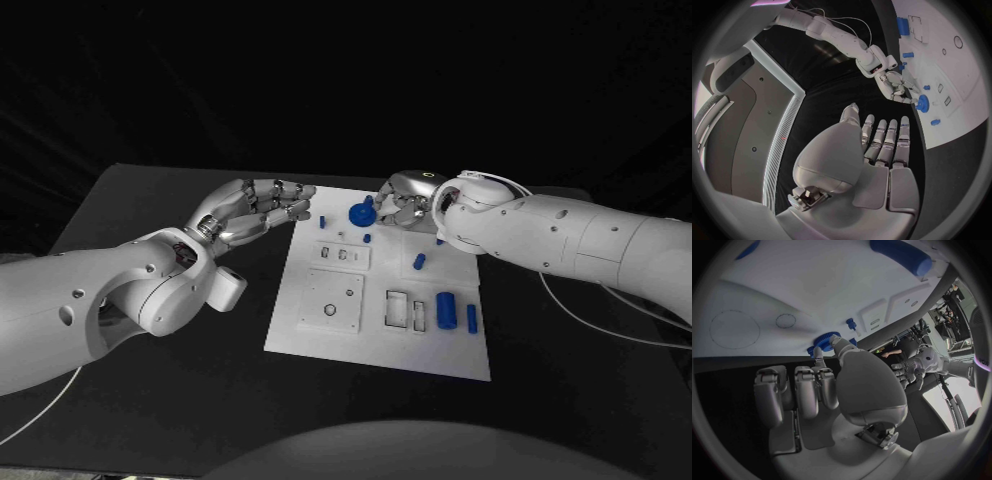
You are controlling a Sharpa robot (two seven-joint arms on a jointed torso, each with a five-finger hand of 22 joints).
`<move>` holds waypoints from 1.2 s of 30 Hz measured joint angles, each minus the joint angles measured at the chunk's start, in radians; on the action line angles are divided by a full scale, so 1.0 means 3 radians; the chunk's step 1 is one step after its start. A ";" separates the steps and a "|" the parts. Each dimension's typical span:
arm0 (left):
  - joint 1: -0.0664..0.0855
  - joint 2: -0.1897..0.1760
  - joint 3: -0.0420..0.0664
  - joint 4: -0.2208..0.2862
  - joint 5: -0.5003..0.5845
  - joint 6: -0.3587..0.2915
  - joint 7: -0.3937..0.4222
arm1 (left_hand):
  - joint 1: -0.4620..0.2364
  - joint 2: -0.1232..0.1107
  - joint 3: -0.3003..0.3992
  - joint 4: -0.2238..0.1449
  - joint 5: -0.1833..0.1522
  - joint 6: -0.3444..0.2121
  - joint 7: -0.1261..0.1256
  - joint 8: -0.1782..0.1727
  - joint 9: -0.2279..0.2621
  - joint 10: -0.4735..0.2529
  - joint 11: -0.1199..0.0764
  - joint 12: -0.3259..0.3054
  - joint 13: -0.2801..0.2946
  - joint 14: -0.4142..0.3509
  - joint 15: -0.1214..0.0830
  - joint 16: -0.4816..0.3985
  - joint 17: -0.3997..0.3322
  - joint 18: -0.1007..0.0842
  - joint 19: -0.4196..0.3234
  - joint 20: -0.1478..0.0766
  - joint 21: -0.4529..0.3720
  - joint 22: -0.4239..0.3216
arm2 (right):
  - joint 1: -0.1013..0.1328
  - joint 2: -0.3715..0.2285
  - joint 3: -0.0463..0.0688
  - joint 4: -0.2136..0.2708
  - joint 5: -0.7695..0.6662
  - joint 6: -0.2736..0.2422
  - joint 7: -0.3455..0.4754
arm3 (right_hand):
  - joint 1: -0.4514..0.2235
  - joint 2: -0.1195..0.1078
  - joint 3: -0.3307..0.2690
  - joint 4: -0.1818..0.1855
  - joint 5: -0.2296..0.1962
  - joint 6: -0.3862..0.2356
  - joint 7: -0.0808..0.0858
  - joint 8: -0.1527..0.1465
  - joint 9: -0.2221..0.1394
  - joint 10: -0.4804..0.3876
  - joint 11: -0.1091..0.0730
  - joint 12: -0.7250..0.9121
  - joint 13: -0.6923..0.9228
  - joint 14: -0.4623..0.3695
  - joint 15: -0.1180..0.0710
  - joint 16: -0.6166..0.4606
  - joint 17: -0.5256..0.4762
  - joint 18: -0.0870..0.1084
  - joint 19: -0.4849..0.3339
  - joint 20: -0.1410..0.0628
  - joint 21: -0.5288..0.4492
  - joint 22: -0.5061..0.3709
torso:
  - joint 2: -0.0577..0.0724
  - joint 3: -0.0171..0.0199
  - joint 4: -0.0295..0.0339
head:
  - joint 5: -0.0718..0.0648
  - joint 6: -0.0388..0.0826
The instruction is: Assemble the parts on the task board
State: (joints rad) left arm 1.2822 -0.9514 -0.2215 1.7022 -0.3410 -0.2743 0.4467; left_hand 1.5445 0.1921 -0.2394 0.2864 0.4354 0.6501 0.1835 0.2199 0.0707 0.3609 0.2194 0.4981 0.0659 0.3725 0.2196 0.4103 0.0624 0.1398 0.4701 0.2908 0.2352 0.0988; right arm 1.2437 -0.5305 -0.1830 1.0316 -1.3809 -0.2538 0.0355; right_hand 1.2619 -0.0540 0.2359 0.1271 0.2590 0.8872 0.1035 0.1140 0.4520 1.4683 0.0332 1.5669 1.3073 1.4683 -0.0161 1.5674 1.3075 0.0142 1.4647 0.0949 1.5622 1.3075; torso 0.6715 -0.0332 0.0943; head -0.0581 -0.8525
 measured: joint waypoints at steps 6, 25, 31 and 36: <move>-0.0002 0.0000 0.0000 -0.0003 0.0000 0.0003 -0.0002 | 0.0006 0.0006 0.0011 0.0000 0.0001 0.0000 0.0000 0.0000 0.0000 0.0000 0.0000 0.0000 0.0000 0.0012 0.0012 0.0000 0.0000 0.0000 0.0000 0.0000 0.0000 0.0000 | -0.0008 -0.0043 -0.0001 0.0029 0.0001 -0.0018 0.0003 | 0.0001 0.0001 -0.0024 -0.0024 -0.0018 0.0178 -0.0026 0.0074 0.0053 -0.0005 -0.0016 0.0000 0.0000 -0.0001 -0.0001 0.0000 0.0000 0.0000 0.0000 0.0000 -0.0012 0.0002 | 0.0000 0.0000 0.0002 | -0.0003 0.0000; -0.0004 -0.0017 -0.0001 -0.0013 -0.0002 0.0004 -0.0010 | 0.0017 0.0017 0.0018 0.0000 0.0013 0.0012 -0.0012 0.0000 0.0000 0.0000 0.0000 0.0000 0.0000 0.0012 0.0012 0.0013 -0.0001 0.0000 0.0000 0.0000 0.0000 0.0000 | 0.0105 -0.0625 -0.0003 0.0470 0.0021 -0.0343 0.0063 | 0.0124 0.0034 -0.0105 -0.0049 -0.0025 0.0011 -0.0016 0.0010 0.0247 -0.0005 -0.0076 0.0000 0.0003 -0.0006 -0.0067 0.0000 -0.0001 0.0000 0.0006 -0.0055 -0.0018 0.0001 | -0.0004 -0.0003 0.0001 | 0.0005 0.0026; -0.0007 0.0000 -0.0001 -0.0032 -0.0003 0.0004 -0.0013 | 0.0017 0.0017 0.0037 0.0001 0.0013 0.0012 -0.0012 0.0000 0.0001 0.0000 0.0000 0.0000 0.0000 0.0023 0.0000 0.0013 -0.0001 0.0000 0.0000 0.0000 0.0000 0.0000 | 0.0153 -0.0958 -0.0003 0.0683 0.0031 -0.0465 0.0059 | 0.0173 -0.0014 -0.0098 0.0007 -0.0082 0.0093 -0.0035 -0.0094 0.0093 -0.0005 -0.0076 -0.0216 0.0002 -0.0006 -0.0067 0.0000 -0.0001 0.0000 -0.0001 -0.0062 -0.0058 0.0001 | -0.0007 -0.0001 0.0000 | -0.0003 0.0030; -0.0025 0.0007 -0.0002 -0.0050 -0.0003 0.0004 -0.0013 | 0.0031 0.0031 0.0037 0.0001 0.0013 0.0012 -0.0012 0.0000 0.0000 0.0000 0.0000 0.0000 0.0000 0.0023 0.0000 0.0013 -0.0001 0.0000 0.0000 0.0000 0.0000 0.0000 | 0.0148 -0.1113 -0.0005 0.0733 0.0062 -0.0558 0.0091 | 0.0136 -0.0060 -0.0175 0.0121 -0.0348 0.0019 -0.0034 -0.0153 0.0019 -0.0005 -0.0076 -0.0337 0.0002 -0.0006 -0.0067 0.0000 0.0002 0.0000 -0.0006 -0.0067 -0.0118 0.0001 | -0.0009 0.0006 -0.0007 | 0.0002 0.0045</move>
State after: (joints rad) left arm 1.2748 -0.9494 -0.2223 1.6872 -0.3418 -0.2730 0.4427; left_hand 1.5537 0.2014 -0.2284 0.2867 0.4393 0.6538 0.1798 0.2199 0.0708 0.3610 0.2194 0.4981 0.0659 0.3795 0.2197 0.4143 0.0622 0.1398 0.4701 0.2908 0.2351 0.0986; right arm 1.2879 -0.8646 -0.1846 1.2515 -1.3623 -0.4213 0.0627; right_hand 1.3026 -0.0719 0.1835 0.1634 0.1546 0.8929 0.0931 0.0681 0.4576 1.4668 0.0106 1.4657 1.3080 1.4665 -0.0362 1.5673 1.3081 0.0142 1.4629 0.0747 1.5268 1.3077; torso 0.6689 -0.0313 0.0923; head -0.0574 -0.8389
